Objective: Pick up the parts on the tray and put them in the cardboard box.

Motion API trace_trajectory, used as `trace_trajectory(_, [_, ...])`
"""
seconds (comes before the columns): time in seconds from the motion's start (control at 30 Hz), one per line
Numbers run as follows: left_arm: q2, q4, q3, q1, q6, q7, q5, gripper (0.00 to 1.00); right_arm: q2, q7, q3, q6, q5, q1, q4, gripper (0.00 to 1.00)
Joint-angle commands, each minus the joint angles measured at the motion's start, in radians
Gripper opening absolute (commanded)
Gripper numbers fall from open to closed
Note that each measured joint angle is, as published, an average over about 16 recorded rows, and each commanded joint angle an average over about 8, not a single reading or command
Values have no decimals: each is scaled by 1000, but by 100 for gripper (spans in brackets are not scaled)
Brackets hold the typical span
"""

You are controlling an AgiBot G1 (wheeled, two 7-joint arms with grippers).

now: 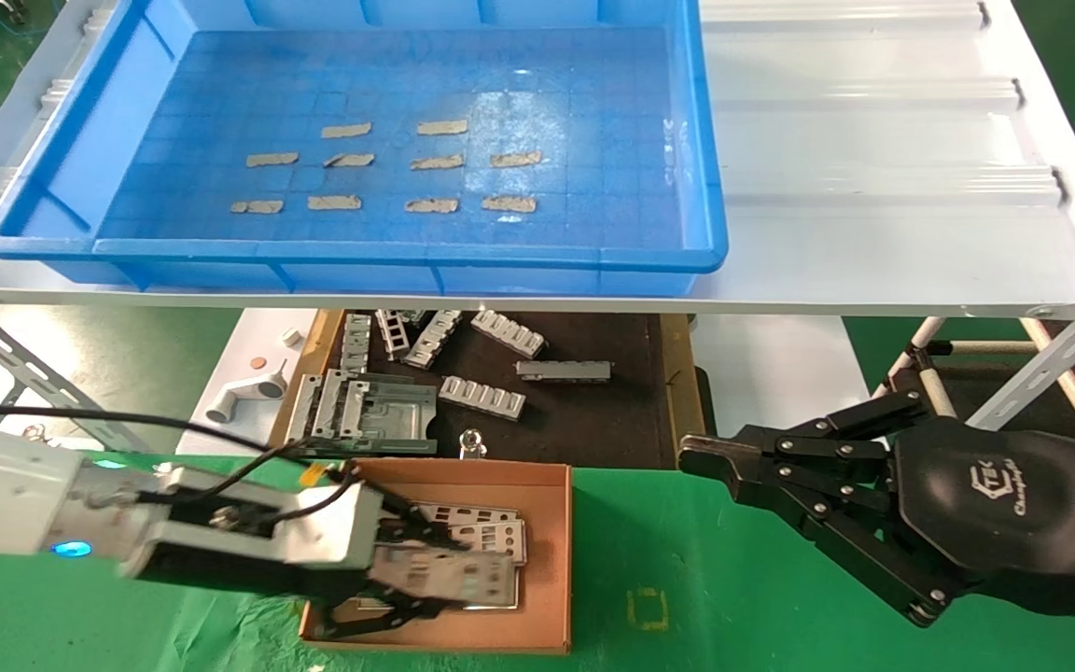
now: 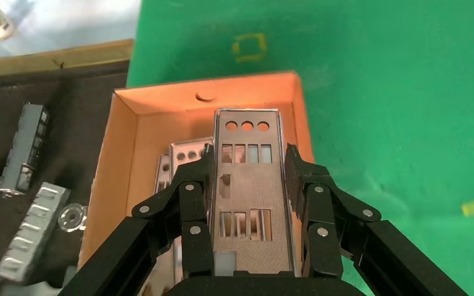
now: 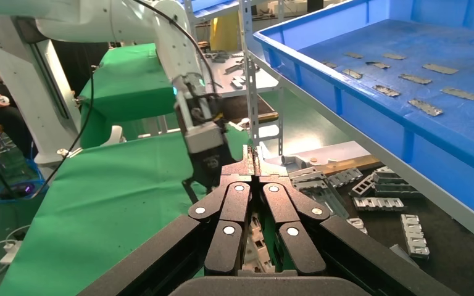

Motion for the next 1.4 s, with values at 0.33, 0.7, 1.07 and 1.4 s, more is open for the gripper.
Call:
trace_trajectory(0.33, [108,223,11,2,46,13,-27,61,0,0,0,0,0,0,0,0])
trace_trajectory(0.7, [145,303,16,-6,42,64,-11,100,0,0,0,0,0,0,0,0])
trace_trajectory(1.07, [138,289,15,-7,41,58,-10,100,0,0,0,0,0,0,0,0])
trace_trajectory(1.4, [135,283,14,-8,40,56,-10,100,0,0,0,0,0,0,0,2])
